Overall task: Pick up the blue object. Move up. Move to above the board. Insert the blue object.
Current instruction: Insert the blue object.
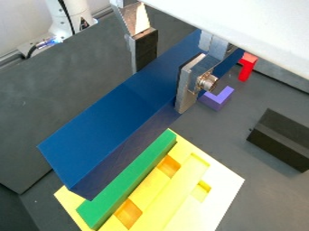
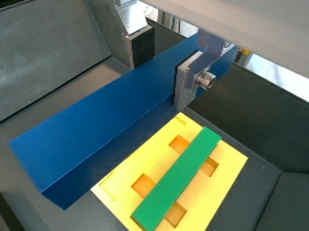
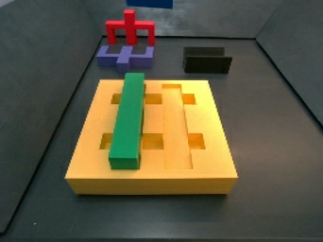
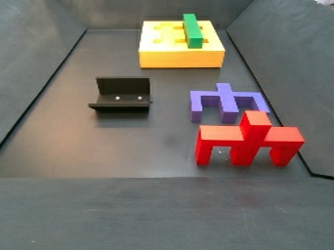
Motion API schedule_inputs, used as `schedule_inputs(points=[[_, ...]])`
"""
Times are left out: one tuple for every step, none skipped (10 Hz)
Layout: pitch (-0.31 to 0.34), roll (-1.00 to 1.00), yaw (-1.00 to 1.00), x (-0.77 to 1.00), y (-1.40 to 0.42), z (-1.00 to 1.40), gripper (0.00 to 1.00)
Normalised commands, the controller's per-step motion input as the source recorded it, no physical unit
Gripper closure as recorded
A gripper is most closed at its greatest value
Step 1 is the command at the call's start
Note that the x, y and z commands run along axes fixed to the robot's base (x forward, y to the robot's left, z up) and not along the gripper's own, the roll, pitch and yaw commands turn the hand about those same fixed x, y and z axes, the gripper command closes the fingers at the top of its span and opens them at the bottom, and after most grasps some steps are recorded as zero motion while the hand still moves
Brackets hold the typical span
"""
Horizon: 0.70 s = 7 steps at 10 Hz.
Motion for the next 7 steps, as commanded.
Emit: schedule_inputs(points=[[-0.164,-0.19,0.03,0.0,0.0,-0.63,1.0],[-0.121,-0.16,0.13,0.05,-0.08,-0.74,1.0],[-0.109,-0.17,0.16,0.06,-0.09,-0.73,1.0],[-0.113,-0.17,0.18,0.11,-0.11,-0.73,1.0],[-0.106,-0.13,0.2,0.18,-0.14,-0.81,1.0],[-0.106,-0.1,0.19,0.21,-0.16,-0.85,1.0],[-0.156,-0.03,0.17,0.29,-0.26,-0.91,1.0]])
